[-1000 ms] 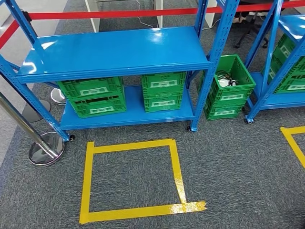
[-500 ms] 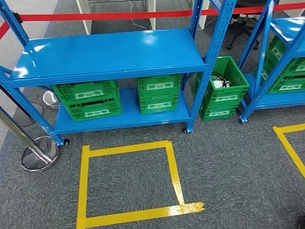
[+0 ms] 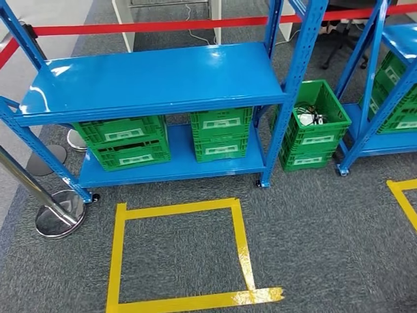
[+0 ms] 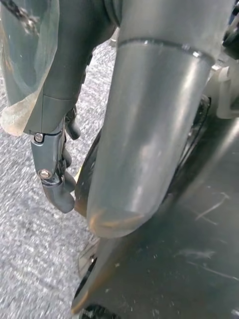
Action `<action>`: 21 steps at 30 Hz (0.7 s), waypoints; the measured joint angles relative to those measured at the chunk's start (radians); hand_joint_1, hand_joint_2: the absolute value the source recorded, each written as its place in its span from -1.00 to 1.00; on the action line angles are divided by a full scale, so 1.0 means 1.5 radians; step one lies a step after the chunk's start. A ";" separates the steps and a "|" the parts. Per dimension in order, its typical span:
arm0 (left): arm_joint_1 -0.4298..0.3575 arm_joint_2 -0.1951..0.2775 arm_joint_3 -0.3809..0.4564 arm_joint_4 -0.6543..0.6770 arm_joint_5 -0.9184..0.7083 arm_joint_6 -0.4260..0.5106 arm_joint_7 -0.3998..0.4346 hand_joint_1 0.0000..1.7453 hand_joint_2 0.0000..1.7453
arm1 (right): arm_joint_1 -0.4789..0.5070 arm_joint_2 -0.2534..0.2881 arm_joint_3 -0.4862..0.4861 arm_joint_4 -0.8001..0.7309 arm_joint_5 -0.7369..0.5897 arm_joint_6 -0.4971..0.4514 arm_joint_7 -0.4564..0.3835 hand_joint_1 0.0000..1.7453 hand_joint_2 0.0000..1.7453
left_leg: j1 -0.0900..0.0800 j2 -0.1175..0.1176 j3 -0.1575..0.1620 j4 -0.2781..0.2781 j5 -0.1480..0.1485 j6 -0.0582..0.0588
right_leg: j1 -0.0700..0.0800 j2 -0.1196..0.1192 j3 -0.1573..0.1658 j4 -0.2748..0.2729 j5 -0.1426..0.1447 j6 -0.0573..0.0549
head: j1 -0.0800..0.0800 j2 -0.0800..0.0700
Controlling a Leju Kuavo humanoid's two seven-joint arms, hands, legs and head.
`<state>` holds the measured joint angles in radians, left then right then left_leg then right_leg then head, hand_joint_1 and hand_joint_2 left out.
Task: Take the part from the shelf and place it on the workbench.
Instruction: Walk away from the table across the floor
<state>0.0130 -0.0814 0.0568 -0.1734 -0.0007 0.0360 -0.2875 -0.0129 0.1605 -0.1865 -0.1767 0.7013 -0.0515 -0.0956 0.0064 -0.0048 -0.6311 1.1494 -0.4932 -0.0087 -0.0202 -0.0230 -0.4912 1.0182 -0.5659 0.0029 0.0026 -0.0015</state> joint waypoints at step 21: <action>-0.004 0.000 0.001 0.000 0.000 -0.001 0.002 -1.00 -1.00 | -0.001 0.000 -0.001 0.001 -0.007 0.015 0.005 -1.00 -1.00 | -0.002 -0.011 0.090 -0.088 -0.043 0.004 | 0.000 0.017 -0.064 0.017 0.041 0.009 | 0.000 0.000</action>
<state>0.0075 -0.0809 0.0576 -0.1728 -0.0008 0.0351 -0.2852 -0.0151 0.1604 -0.1883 -0.1753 0.6910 -0.0297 -0.0879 0.0037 -0.0215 -0.4954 1.0171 -0.5582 -0.0028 -0.0199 0.0019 -0.5868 1.0444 -0.5052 0.0167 0.0025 -0.0015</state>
